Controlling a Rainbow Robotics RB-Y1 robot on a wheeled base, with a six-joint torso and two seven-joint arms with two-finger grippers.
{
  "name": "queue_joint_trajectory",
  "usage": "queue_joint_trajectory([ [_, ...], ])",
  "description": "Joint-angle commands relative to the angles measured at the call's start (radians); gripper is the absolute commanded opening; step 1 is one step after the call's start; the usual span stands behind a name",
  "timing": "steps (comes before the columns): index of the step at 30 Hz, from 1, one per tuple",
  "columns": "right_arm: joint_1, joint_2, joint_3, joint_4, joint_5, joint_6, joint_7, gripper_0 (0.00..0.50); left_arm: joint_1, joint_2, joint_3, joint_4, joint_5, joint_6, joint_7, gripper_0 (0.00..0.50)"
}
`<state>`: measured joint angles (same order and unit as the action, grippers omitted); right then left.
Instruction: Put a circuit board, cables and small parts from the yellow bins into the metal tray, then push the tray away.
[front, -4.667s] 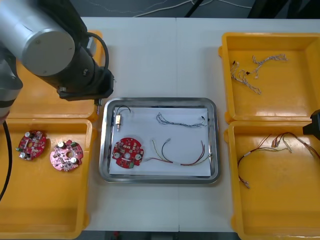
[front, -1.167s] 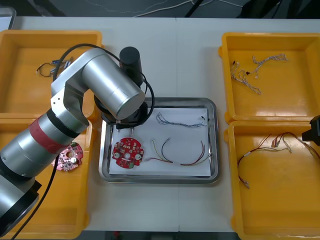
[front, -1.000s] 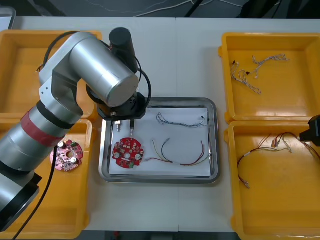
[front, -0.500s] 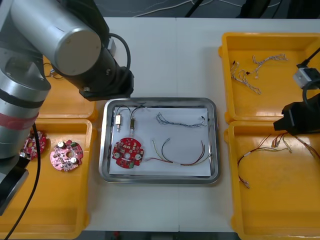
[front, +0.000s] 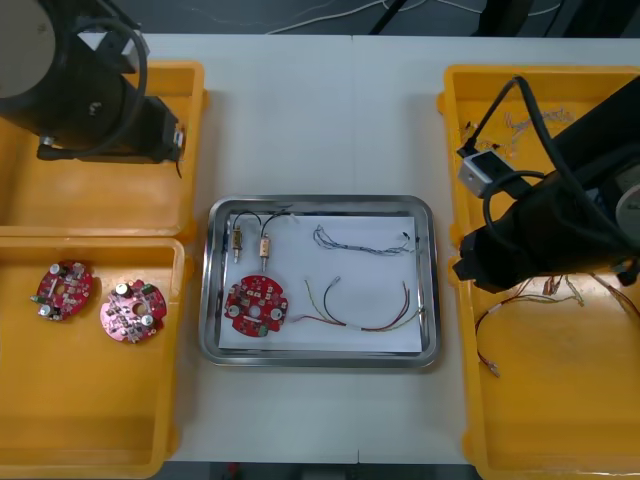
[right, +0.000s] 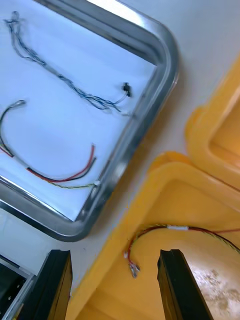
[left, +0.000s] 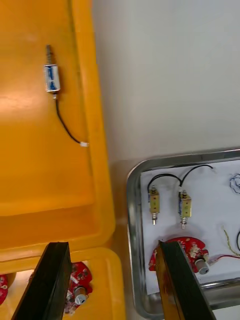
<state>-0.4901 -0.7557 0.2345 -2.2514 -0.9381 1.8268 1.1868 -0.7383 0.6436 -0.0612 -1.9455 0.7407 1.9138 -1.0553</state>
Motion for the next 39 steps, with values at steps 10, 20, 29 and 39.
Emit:
queue_joint_trajectory([
  [10, -0.219, 0.065, 0.362, 0.0, 0.108, -0.058, 0.073, 0.5, 0.206, 0.133, 0.27, -0.044, 0.08, 0.006, -0.065, 0.5],
  [20, -0.363, 0.145, 0.635, 0.098, 0.162, -0.123, 0.099, 0.5, 0.306, 0.168, 0.308, -0.128, 0.032, 0.006, -0.114, 0.5],
  [29, -0.45, 0.203, 0.839, 0.188, 0.216, -0.225, 0.106, 0.5, 0.381, 0.168, 0.386, -0.142, 0.042, 0.006, -0.267, 0.5],
  [39, -0.489, 0.276, 0.991, 0.239, 0.32, -0.253, 0.114, 0.5, 0.387, 0.165, 0.396, -0.144, 0.049, 0.006, -0.292, 0.5],
])
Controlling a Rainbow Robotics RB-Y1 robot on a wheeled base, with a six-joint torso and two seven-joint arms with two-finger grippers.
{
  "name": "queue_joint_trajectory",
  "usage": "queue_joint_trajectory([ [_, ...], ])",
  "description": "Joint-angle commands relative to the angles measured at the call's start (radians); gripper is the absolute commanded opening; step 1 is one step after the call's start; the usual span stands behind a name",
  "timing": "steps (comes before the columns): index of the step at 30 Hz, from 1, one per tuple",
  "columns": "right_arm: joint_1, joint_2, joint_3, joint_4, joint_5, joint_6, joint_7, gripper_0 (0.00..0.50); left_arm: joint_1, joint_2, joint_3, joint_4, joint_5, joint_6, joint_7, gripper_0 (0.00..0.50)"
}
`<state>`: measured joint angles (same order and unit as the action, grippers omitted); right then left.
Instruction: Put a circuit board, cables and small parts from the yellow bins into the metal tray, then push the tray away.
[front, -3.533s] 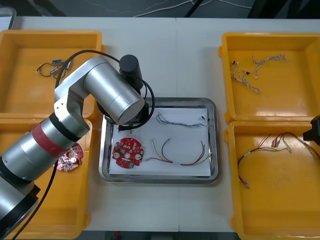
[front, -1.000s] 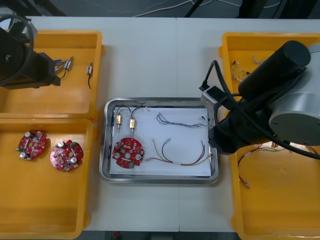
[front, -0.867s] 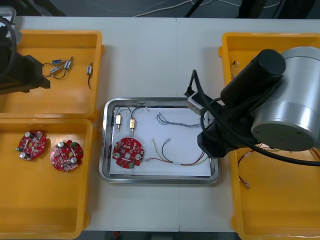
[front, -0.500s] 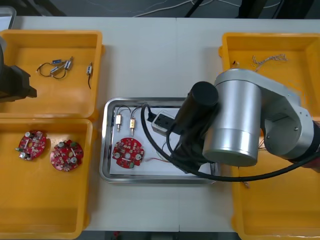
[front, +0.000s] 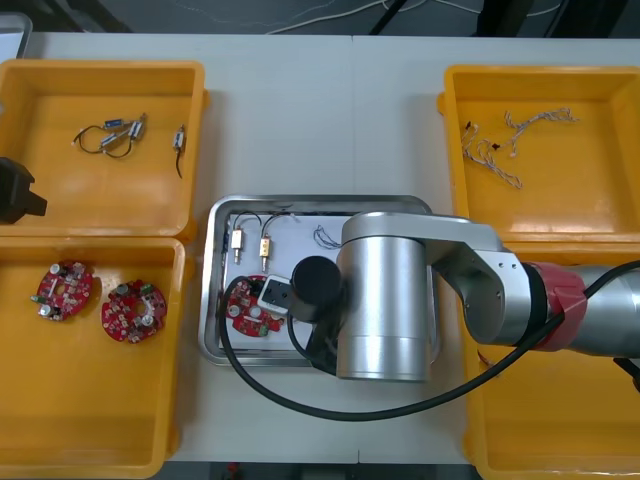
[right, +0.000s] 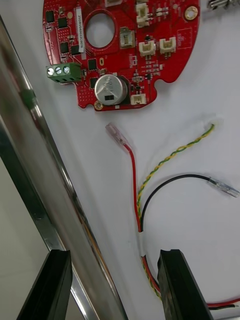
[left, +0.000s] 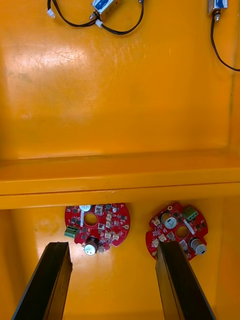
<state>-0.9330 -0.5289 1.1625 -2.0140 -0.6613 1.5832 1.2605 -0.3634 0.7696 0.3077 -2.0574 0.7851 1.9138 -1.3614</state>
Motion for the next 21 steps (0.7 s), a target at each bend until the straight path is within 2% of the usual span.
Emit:
queue_joint_trajectory([
  [1, -0.046, 0.052, 0.078, 0.001, 0.054, -0.009, 0.042, 0.5, 0.012, 0.04, 0.027, -0.03, 0.006, 0.006, 0.015, 0.5],
  [13, -0.047, 0.072, 0.171, 0.001, 0.109, -0.019, 0.056, 0.5, 0.017, 0.04, 0.025, -0.03, -0.004, 0.006, 0.025, 0.5],
  [21, -0.04, 0.081, 0.194, 0.001, 0.117, -0.019, 0.056, 0.5, 0.018, 0.04, 0.027, -0.032, -0.018, 0.006, 0.033, 0.5],
])
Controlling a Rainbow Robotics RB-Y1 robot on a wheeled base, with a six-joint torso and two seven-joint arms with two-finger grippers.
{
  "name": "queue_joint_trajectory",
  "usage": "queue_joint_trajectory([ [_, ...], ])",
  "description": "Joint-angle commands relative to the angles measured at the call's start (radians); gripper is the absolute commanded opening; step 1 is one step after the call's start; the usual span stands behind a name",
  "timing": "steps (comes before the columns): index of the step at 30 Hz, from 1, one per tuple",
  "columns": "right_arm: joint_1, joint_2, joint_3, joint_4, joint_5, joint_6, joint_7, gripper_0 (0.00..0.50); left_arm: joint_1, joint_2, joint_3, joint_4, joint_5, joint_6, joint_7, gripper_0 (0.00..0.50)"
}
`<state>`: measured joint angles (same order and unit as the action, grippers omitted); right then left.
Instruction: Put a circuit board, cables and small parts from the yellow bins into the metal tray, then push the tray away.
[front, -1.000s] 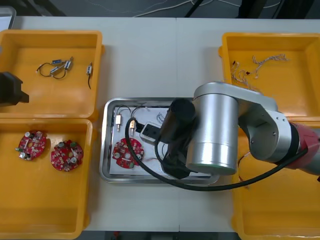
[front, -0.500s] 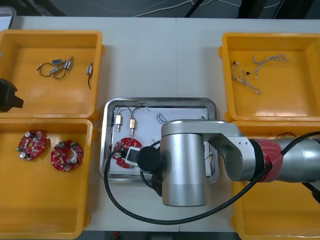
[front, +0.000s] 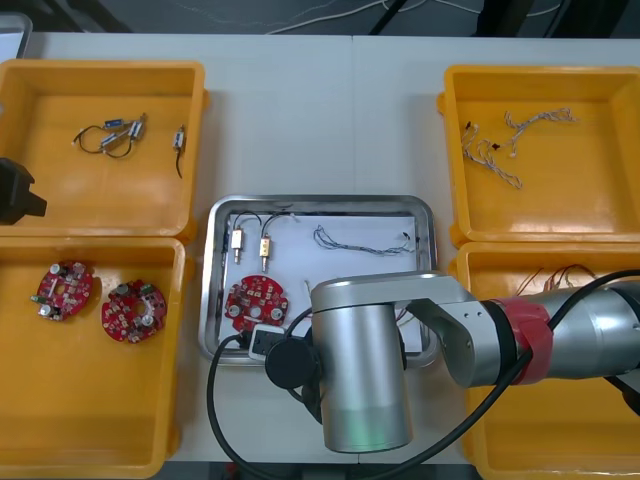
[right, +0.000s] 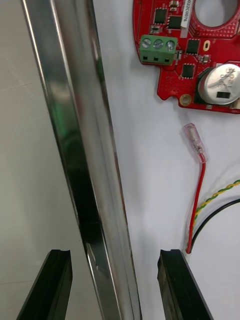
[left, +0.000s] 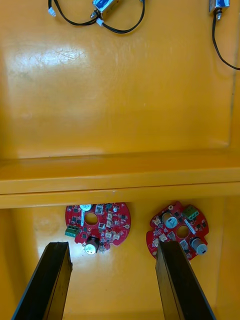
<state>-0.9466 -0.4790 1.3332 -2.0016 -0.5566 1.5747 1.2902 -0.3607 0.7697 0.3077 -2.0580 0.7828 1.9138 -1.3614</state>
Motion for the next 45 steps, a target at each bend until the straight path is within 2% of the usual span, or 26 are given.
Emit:
queue_joint_trajectory([
  [1, -0.021, 0.031, 0.024, -0.011, 0.015, -0.01, 0.026, 0.5, 0.017, 0.04, 0.025, -0.031, -0.017, 0.006, 0.035, 0.5],
  [19, -0.012, 0.079, 0.031, 0.07, 0.044, -0.016, 0.032, 0.5, 0.019, 0.04, 0.024, -0.03, -0.04, 0.006, 0.056, 0.5],
  [20, -0.012, 0.079, 0.031, 0.07, 0.044, -0.018, 0.032, 0.472, 0.017, 0.04, 0.024, -0.031, -0.039, 0.006, 0.054, 0.5],
  [21, -0.009, 0.077, 0.031, 0.07, 0.044, -0.016, 0.032, 0.36, 0.017, 0.04, 0.024, -0.03, -0.039, 0.006, 0.056, 0.5],
  [22, -0.012, 0.077, 0.031, 0.07, 0.044, -0.018, 0.032, 0.187, 0.019, 0.04, 0.024, -0.03, -0.036, 0.006, 0.056, 0.5],
  [23, -0.012, 0.076, 0.031, 0.07, 0.044, -0.018, 0.032, 0.118, 0.019, 0.04, 0.024, -0.031, -0.036, 0.006, 0.054, 0.5],
  [26, -0.014, 0.066, 0.031, 0.07, 0.044, -0.018, 0.032, 0.026, 0.019, 0.04, 0.024, -0.031, -0.033, 0.006, 0.056, 0.5],
  [29, -0.018, 0.056, 0.031, 0.067, 0.046, -0.022, 0.032, 0.0, 0.02, 0.04, 0.024, -0.031, -0.033, 0.006, 0.058, 0.5],
  [45, -0.12, -0.001, 0.031, 0.061, 0.069, -0.027, 0.063, 0.0, 0.025, 0.04, 0.024, -0.03, -0.036, 0.006, 0.073, 0.5],
])
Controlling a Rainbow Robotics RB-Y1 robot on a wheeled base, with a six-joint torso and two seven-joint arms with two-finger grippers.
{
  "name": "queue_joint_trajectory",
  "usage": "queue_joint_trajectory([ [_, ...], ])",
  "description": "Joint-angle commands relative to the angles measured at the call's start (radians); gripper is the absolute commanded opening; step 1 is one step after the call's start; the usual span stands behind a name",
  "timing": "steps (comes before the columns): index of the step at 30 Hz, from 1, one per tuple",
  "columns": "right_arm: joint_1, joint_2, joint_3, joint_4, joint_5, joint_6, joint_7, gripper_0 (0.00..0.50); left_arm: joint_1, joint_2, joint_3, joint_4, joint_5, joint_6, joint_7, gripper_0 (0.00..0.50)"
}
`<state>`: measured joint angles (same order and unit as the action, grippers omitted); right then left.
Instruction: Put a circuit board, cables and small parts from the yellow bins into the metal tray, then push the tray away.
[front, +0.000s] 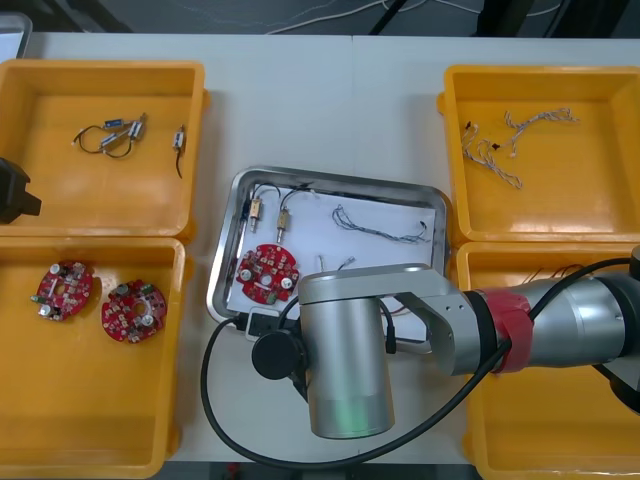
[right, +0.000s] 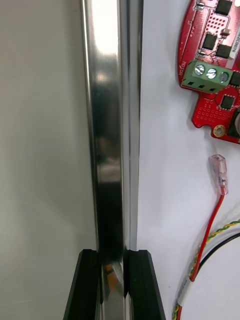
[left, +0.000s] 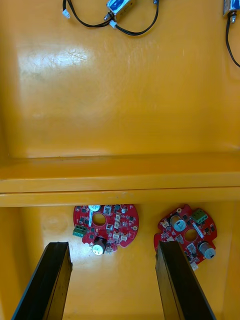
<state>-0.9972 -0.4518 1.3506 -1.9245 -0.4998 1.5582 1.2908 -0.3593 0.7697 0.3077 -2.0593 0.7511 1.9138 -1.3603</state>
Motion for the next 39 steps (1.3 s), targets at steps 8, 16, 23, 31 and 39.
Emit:
queue_joint_trajectory([
  [8, -0.118, -0.053, 0.013, -0.01, 0.032, -0.012, 0.17, 0.0, 0.025, 0.04, 0.024, -0.028, -0.004, 0.006, 0.072, 0.5],
  [16, -0.153, -0.053, 0.013, 0.05, 0.032, -0.043, 0.179, 0.0, 0.025, 0.04, 0.024, -0.028, -0.004, 0.006, 0.072, 0.5],
  [23, -0.198, -0.037, 0.013, 0.136, 0.032, -0.09, 0.188, 0.0, 0.025, 0.04, 0.024, -0.028, -0.004, 0.006, 0.072, 0.5],
  [31, -0.259, -0.024, 0.013, 0.254, -0.011, -0.207, 0.22, 0.0, 0.025, 0.04, 0.024, -0.028, -0.004, 0.006, 0.072, 0.5],
  [39, -0.322, -0.024, 0.013, 0.325, -0.077, -0.241, 0.32, 0.0, 0.025, 0.04, 0.024, -0.028, -0.004, 0.006, 0.072, 0.5],
])
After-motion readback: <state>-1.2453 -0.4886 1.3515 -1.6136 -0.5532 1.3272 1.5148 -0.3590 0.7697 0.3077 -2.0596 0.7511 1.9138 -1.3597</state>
